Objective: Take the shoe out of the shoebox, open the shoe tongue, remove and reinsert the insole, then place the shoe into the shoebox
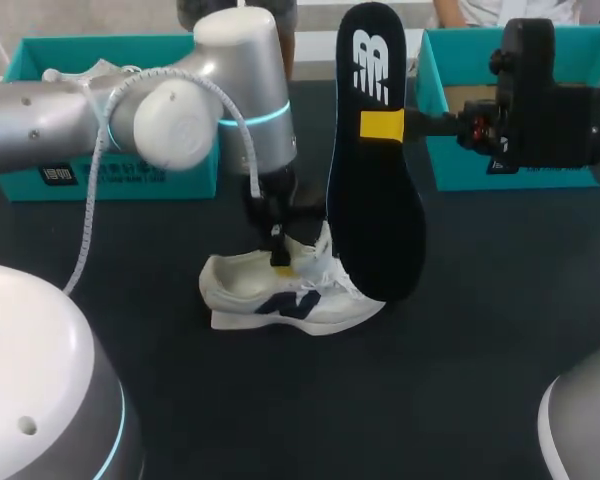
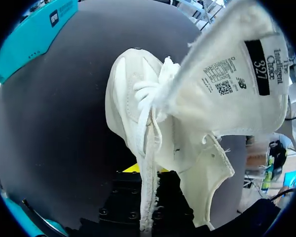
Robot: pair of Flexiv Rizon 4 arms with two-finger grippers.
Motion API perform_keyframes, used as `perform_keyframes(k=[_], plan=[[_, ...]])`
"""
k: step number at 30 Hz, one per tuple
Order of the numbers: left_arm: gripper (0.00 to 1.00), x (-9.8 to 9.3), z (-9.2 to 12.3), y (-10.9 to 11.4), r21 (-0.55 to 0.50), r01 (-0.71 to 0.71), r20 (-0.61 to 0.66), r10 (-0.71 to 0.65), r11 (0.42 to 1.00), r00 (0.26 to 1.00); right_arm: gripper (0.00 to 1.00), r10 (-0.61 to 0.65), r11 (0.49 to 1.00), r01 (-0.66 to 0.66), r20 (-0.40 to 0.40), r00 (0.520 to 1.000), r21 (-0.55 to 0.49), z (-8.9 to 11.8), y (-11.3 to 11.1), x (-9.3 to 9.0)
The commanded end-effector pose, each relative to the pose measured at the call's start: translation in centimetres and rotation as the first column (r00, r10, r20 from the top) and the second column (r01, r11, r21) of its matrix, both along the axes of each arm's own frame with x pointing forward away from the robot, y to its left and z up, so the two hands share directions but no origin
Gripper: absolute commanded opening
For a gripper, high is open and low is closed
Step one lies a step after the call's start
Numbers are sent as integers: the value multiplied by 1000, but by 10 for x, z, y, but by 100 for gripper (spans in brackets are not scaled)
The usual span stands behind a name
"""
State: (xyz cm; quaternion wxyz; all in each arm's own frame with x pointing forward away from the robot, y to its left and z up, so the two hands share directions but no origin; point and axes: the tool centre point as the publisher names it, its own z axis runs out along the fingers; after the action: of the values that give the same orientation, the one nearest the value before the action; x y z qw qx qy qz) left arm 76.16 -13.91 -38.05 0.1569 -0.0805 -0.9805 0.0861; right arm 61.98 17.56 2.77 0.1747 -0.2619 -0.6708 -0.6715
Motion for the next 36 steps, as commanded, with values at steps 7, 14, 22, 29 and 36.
perform_keyframes(k=[7, 14, 22, 29, 36], plan=[[0, 27, 52, 11, 5, 710, -539, -596, 704, 595, 0, 1, 1000, -1, -2, 1000, -2, 0, 4, 2], [0, 23, 59, 13, -20, 750, -579, -619, 662, 530, 0, 1, 1000, -1, -2, 1000, -2, 0, 4, 2], [0, 23, 59, 13, -20, 750, -579, -619, 662, 530, 0, 1, 1000, -1, -2, 1000, -2, 0, 4, 2], [0, 24, 57, 12, 0, 767, -574, -628, 642, 526, 0, 1, 1000, -1, -2, 1000, -2, 0, 4, 2], [0, 31, 42, -7, 98, 833, -480, -708, 544, 519, 0, 1, 1000, -1, -2, 1000, -2, 0, 4, 2]])
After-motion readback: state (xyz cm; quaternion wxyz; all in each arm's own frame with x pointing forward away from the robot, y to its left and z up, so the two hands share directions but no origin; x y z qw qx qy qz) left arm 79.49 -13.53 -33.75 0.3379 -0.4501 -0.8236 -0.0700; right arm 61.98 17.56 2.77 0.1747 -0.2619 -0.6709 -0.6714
